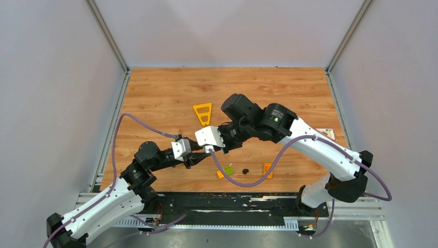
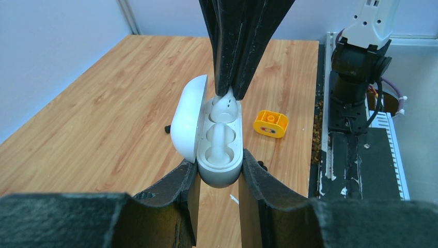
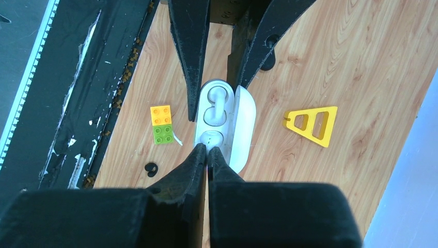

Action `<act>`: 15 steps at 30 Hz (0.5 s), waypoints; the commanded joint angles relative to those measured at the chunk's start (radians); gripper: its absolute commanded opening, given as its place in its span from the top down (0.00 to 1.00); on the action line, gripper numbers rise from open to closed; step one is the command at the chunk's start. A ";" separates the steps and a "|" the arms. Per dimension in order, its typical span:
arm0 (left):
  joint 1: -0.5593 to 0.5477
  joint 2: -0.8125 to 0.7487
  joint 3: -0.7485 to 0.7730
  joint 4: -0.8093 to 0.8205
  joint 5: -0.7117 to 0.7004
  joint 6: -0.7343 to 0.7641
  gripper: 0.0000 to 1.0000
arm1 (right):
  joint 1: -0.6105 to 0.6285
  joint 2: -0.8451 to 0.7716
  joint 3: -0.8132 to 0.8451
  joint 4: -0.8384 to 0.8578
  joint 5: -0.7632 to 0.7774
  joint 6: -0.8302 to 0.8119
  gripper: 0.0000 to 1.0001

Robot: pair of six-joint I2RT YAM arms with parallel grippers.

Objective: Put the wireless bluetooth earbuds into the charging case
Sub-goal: Insert the left earbud into the left side groove of the charging case.

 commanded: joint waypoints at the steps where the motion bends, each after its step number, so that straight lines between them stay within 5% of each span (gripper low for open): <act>1: 0.002 -0.011 -0.004 0.034 -0.002 0.020 1.00 | 0.008 0.004 0.002 0.016 0.014 -0.001 0.97; 15: 0.003 -0.014 -0.005 0.027 -0.010 0.021 1.00 | 0.017 -0.021 0.004 0.033 0.027 0.018 0.86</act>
